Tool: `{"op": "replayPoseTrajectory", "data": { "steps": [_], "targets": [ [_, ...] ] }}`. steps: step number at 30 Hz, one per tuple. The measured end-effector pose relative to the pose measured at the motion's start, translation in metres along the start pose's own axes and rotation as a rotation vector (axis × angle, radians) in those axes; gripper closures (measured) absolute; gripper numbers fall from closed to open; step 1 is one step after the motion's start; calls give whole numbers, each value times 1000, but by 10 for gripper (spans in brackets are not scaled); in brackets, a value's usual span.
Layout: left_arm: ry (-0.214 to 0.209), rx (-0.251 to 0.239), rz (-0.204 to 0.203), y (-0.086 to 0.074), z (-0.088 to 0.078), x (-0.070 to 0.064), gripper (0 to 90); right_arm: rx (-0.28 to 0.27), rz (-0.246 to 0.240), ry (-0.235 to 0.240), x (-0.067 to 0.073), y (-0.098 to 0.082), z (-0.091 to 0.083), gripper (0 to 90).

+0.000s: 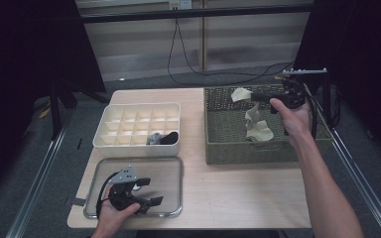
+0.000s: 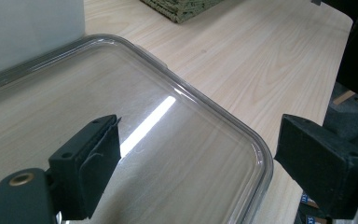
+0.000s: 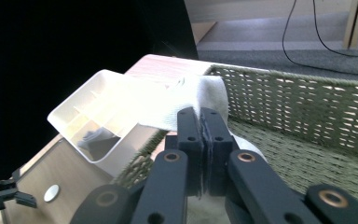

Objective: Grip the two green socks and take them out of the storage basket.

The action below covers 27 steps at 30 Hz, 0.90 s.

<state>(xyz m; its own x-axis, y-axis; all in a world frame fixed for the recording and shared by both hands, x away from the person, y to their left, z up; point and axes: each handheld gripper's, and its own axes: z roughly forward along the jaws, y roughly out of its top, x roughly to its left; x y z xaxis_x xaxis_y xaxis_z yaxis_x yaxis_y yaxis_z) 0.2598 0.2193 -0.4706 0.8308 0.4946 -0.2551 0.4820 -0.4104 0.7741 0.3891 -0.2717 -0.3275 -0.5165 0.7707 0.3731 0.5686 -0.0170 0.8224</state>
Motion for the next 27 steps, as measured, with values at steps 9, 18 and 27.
{"op": "replayPoseTrajectory", "data": {
  "steps": [9, 18, 27],
  "targets": [
    [-4, -11, 4, 1, 0, -2, 137, -28, -38, 32, 19, 7, -8, 885],
    [2, -12, 4, 1, 1, -2, 138, -46, -49, 60, 33, 5, -21, 885],
    [8, -15, 2, 0, 1, -4, 141, -79, -63, 90, 51, -6, -33, 885]
  ]
}}
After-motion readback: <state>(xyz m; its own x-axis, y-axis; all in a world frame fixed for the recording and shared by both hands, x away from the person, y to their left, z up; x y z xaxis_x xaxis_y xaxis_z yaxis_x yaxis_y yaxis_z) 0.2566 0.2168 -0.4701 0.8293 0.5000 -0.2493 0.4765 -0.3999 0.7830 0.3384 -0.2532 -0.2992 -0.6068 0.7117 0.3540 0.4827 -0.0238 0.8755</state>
